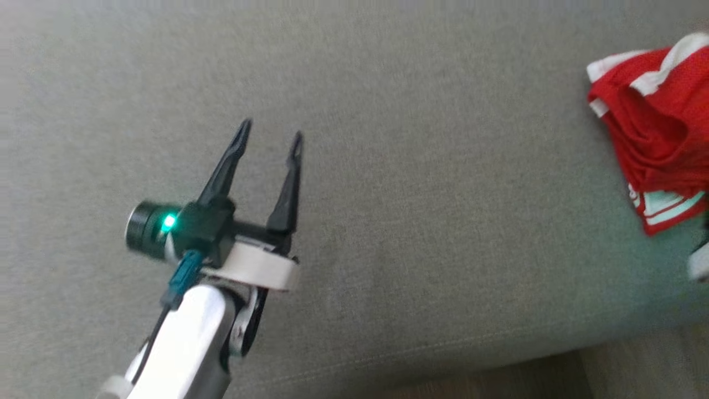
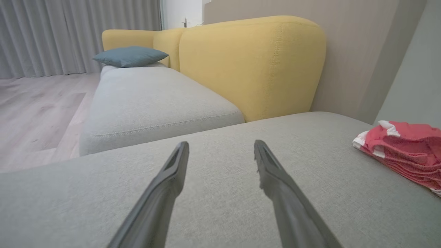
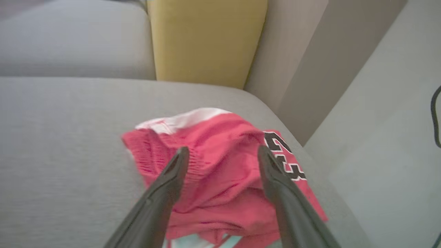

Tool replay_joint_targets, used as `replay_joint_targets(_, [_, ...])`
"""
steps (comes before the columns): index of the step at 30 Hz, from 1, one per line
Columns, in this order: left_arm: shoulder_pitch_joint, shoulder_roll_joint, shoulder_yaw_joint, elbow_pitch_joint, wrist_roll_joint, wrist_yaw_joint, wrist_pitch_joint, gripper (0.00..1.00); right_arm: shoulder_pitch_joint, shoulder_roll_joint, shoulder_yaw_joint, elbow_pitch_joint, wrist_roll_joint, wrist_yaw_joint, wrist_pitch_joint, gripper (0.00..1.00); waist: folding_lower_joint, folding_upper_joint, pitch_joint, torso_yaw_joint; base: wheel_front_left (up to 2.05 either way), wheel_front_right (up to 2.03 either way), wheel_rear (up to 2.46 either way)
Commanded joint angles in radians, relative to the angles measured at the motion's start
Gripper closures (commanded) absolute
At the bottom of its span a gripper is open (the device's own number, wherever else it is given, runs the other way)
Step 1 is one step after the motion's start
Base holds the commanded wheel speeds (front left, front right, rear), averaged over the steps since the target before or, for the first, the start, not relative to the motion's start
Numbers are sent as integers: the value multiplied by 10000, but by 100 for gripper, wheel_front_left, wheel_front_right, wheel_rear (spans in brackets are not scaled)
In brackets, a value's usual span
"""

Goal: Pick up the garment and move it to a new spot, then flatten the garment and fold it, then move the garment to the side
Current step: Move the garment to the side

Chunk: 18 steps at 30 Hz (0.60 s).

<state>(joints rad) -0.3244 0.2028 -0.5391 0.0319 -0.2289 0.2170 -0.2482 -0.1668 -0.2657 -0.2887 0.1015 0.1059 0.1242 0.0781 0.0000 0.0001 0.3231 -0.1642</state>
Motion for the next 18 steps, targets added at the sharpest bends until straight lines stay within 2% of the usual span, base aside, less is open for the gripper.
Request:
replay_joint_targets(1, [30, 175, 480, -329, -112, 161, -70, 0, 295, 123, 294, -917, 71, 65, -10, 0, 0, -1, -599, 225, 0, 0, 0])
replay_joint_targets(7, [867, 313, 878, -338, -425, 584, -75, 0, 1136, 1226, 1317, -2682, 175, 65, 190, 0, 0, -1, -1275, 771, 0, 0, 0])
replay_joint_targets(12, [1350, 514, 1111, -296, -597, 803, 34, 0, 1473, 1635, 1992, -3191, 248, 65, 184, 0, 0, -1, -1735, 1294, 0, 0, 0])
replay_joint_targets(18, [1796, 774, 1307, -311, -812, 873, 191, 0, 1783, 1790, 2201, -3275, 274, 65, 162, 0, 0, -1, -2144, 1555, 0, 0, 0])
